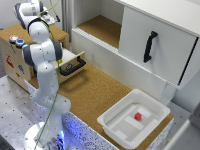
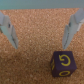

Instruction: Go push the purple block into the drawer

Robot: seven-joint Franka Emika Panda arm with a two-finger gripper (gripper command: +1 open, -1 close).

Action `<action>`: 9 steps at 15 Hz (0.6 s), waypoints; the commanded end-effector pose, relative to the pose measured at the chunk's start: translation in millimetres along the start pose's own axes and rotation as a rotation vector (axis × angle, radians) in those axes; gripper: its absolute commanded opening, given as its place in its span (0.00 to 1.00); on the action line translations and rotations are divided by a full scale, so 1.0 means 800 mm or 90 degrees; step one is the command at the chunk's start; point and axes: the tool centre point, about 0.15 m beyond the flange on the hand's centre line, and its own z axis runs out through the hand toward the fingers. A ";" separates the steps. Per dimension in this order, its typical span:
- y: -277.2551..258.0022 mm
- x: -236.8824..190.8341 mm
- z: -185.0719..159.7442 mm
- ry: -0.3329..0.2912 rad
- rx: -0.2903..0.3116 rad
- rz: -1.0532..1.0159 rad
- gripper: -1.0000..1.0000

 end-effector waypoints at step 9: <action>0.069 0.018 0.033 -0.087 0.073 -0.052 0.00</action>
